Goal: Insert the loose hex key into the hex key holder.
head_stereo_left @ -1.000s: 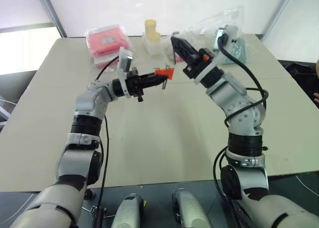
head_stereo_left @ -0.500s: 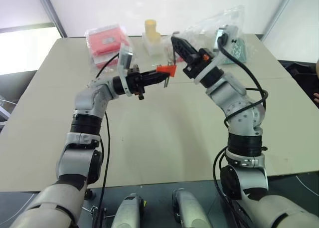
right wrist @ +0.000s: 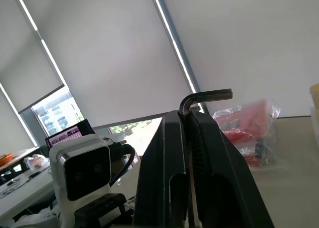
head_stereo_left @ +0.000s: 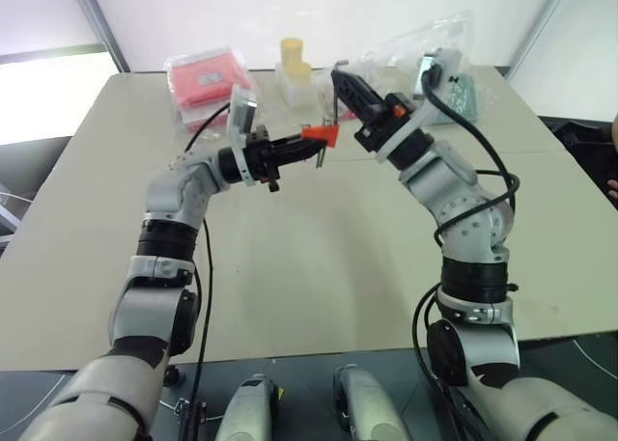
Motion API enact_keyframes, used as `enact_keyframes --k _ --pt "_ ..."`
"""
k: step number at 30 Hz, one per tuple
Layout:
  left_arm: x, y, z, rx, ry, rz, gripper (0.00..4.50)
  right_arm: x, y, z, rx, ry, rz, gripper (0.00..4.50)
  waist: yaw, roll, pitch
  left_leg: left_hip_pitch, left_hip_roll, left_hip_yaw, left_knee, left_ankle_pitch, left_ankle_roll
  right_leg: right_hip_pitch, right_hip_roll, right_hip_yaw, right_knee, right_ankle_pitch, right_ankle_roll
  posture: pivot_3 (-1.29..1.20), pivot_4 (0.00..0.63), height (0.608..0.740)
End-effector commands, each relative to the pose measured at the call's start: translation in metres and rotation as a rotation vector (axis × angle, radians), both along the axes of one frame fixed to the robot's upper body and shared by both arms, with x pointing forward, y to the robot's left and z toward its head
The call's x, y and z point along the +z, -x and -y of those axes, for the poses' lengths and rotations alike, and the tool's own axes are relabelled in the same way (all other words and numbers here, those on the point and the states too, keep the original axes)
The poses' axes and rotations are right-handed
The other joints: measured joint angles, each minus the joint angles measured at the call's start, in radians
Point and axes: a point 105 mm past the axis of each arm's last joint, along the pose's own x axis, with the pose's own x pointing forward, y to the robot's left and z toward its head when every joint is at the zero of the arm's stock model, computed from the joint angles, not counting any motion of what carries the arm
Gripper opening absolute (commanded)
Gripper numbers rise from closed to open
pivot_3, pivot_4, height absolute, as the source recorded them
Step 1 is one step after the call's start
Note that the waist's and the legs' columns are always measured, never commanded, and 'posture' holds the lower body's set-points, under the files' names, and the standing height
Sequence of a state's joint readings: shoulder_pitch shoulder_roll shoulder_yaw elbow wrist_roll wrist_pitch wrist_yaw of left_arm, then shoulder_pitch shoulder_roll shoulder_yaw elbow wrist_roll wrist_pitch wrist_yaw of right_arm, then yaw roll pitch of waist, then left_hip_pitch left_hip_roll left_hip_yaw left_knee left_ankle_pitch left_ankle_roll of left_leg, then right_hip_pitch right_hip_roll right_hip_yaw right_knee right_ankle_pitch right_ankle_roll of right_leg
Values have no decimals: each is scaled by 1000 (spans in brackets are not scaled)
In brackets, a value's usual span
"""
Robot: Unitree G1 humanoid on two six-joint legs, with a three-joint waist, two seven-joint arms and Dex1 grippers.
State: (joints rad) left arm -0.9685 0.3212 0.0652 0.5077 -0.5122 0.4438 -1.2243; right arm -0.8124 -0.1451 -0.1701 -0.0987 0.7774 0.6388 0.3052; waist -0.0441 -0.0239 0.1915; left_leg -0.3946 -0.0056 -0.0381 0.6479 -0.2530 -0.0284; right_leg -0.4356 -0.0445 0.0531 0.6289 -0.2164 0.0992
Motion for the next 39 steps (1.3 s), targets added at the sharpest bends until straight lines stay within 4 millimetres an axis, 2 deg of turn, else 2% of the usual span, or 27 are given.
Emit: enact_keyframes --k 1,20,27,31,34,36,39 --pt "24 3 0 -3 34 86 0 12 9 -1 10 -18 55 49 0 0 0 0 0 0 0 0 0 0 0 0 0 0 0 0 150 739" --pt "42 3 -10 4 147 44 0 6 7 2 -7 -16 41 49 0 0 0 0 0 0 0 0 0 0 0 0 0 0 0 0 150 739" --pt "37 5 -7 -4 107 52 0 7 6 4 -10 0 45 49 0 0 0 0 0 0 0 0 0 0 0 0 0 0 0 0 150 739" --pt "29 6 -5 -5 67 60 0 9 7 3 4 11 57 1521 0 0 0 0 0 0 0 0 0 0 0 0 0 0 0 0 150 739" --pt "26 6 -5 -6 62 59 0 12 9 5 8 9 70 3188 0 0 0 0 0 0 0 0 0 0 0 0 0 0 0 0 150 739" --pt "26 6 -5 -6 61 57 0 17 12 6 15 7 88 4110 0 0 0 0 0 0 0 0 0 0 0 0 0 0 0 0 150 739" --pt "23 5 -6 -4 56 50 0 22 20 11 33 22 120 4110 0 0 0 0 0 0 0 0 0 0 0 0 0 0 0 0 150 739"
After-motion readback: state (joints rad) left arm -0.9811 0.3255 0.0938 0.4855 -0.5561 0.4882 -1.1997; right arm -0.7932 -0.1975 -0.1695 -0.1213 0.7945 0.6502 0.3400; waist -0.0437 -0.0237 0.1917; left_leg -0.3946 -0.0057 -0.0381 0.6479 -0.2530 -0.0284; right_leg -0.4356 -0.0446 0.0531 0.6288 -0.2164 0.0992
